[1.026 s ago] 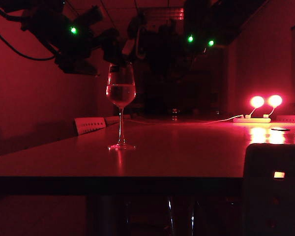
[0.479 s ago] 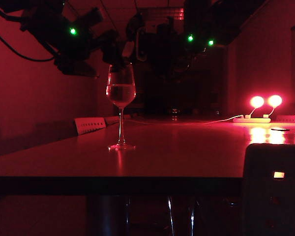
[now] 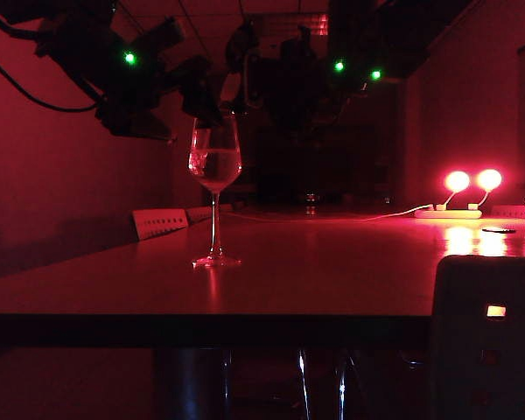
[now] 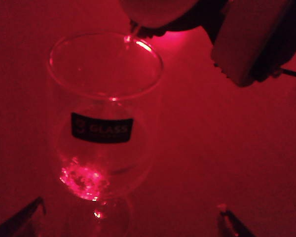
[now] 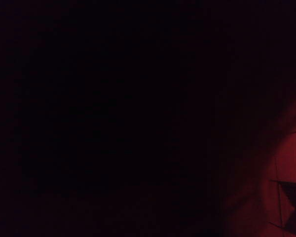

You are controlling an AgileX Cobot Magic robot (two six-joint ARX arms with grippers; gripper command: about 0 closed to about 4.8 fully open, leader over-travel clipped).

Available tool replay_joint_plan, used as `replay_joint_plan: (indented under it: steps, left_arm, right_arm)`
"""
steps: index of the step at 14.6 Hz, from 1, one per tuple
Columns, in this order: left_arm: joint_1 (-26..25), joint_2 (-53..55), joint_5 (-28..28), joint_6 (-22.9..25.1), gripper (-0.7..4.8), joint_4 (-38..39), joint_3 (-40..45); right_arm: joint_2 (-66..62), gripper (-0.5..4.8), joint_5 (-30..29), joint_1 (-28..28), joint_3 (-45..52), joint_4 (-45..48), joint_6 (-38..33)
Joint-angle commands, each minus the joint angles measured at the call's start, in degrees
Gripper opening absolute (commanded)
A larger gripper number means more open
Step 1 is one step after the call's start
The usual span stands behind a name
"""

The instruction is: Pick up the black thermos cup, pour some water from it into the stemmed glass, and then put the thermos cup back on the table.

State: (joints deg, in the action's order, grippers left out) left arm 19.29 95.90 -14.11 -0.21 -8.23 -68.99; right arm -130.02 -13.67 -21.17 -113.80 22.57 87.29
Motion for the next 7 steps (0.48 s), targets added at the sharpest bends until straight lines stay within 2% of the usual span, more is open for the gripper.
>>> replay_joint_plan:
  steps: [1, 7]
  left_arm:
    - [0.0, -0.1, 0.0, 0.2, 4.79, -0.4, -0.2]
    - [0.0, -0.1, 0.0, 0.2, 4.79, 0.0, -0.2]
  right_arm:
    - [1.2, 1.66, 0.1, 0.0, -0.8, 4.7, 0.2]
    - [1.4, 1.66, 0.7, 0.7, -0.9, 4.7, 2.3]
